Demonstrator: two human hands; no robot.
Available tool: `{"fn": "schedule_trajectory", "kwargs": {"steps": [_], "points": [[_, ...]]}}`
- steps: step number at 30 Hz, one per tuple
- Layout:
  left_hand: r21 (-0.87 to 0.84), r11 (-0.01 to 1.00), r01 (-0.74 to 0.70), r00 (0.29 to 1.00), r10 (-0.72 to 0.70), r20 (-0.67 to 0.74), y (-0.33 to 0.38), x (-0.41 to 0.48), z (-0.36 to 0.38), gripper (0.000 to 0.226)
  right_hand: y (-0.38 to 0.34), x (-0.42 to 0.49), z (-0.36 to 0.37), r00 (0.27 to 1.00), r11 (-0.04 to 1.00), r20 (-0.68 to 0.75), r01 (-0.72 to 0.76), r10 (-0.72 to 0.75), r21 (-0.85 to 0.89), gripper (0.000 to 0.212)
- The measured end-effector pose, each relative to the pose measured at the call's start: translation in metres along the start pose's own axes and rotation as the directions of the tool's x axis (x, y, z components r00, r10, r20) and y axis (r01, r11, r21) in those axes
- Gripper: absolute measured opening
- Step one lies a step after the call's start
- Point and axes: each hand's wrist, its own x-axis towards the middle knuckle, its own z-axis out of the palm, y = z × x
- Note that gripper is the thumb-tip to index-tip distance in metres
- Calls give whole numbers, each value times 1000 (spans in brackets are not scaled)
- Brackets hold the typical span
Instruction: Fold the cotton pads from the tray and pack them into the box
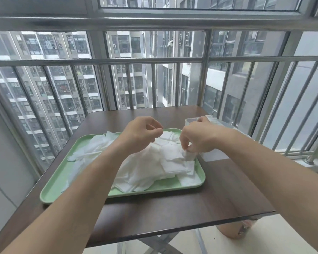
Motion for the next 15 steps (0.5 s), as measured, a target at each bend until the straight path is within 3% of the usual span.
{"fn": "schedule_trajectory", "kwargs": {"steps": [4,7,11,15], "points": [[-17,1000,6,1000,-6,-25,-2,-3,-2,5,6,-12,-21,995,971,-100,10,15,241,8],[-97,995,-35,999,36,8,3,-7,-1,10,13,-16,-28,979,866,-199,73,32,496,2],[-378,925,-31,981,101,166,8,-13,-1,39,9,-14,-26,965,623,-248,146,79,768,8],[-458,887,-63,992,105,66,8,-11,5,36,-1,-10,-15,967,349,-211,150,144,925,18]]}}
